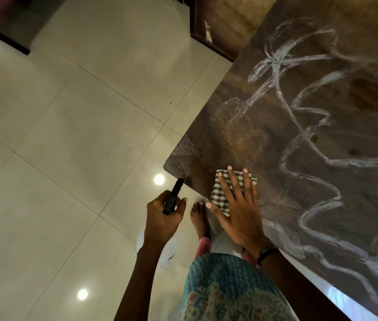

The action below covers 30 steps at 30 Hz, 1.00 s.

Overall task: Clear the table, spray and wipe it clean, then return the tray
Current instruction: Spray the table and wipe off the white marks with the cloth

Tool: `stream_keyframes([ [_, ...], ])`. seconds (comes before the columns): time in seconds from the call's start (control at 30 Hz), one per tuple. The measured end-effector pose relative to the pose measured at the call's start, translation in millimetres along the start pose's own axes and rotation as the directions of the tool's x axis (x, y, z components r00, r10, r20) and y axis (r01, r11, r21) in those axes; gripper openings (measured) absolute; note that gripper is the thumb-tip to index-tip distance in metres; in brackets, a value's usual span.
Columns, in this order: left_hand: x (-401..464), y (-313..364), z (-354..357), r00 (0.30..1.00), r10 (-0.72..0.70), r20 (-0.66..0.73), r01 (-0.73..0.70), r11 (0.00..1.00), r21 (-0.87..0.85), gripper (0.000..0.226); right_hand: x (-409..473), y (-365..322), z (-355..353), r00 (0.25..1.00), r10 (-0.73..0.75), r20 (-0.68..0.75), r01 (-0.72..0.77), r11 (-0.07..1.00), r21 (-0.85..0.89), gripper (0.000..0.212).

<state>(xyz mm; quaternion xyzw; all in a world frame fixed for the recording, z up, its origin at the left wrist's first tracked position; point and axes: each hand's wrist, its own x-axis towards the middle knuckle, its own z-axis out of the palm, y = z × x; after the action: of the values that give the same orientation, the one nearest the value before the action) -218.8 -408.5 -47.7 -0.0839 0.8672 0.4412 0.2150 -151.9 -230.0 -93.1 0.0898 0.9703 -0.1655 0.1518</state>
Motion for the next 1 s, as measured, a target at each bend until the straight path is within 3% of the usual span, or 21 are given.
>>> stream_keyframes([
  [0.13,6.1,-1.4,-9.8,0.999,0.002,-0.044,-0.003,1.0,-0.017,0.018,53.4,-35.0,-1.8,0.995,0.014,-0.094,-0.013,1.0,0.008,0.076],
  [0.27,12.6,-1.3,-18.2,0.998,0.001,-0.056,-0.002,1.0,-0.015,0.016,79.9,-66.2,5.0,0.985,-0.159,-0.07,0.156,0.987,-0.048,0.072],
  [0.43,16.4,2.9,-31.0,0.999,-0.009,-0.049,0.008,1.0,-0.025,0.015,39.0,-19.9,10.4,0.941,-0.338,-0.018,0.335,0.936,-0.104,0.072],
  [0.57,21.1,2.0,-36.4,0.999,-0.025,-0.045,0.024,0.999,-0.023,0.013,46.5,-3.9,2.8,0.973,-0.207,-0.101,0.201,0.978,-0.063,0.072],
  [0.63,23.5,-1.0,-37.0,0.999,-0.027,-0.048,0.026,1.0,-0.007,0.015,71.4,-29.2,-0.5,0.985,-0.092,-0.146,0.089,0.996,-0.028,0.071],
  [0.7,25.0,-3.4,-38.1,0.998,-0.043,-0.053,0.042,0.999,-0.01,0.015,97.1,-60.7,0.2,0.986,-0.081,-0.147,0.079,0.997,-0.018,0.071],
  [0.83,26.0,-4.4,-41.1,0.999,-0.033,-0.036,0.034,0.999,0.017,0.012,103.5,-84.1,11.1,0.959,-0.274,-0.075,0.267,0.96,-0.084,0.067],
  [0.93,29.0,-2.8,-43.2,0.999,-0.03,-0.024,0.031,0.999,0.03,0.011,73.2,-56.1,11.8,0.916,-0.4,-0.012,0.396,0.909,-0.129,0.066],
  [1.0,32.8,0.2,-44.2,0.999,-0.028,-0.015,0.029,0.999,0.015,0.008,56.5,-27.4,6.3,0.918,-0.397,-0.016,0.391,0.911,-0.134,0.066],
])
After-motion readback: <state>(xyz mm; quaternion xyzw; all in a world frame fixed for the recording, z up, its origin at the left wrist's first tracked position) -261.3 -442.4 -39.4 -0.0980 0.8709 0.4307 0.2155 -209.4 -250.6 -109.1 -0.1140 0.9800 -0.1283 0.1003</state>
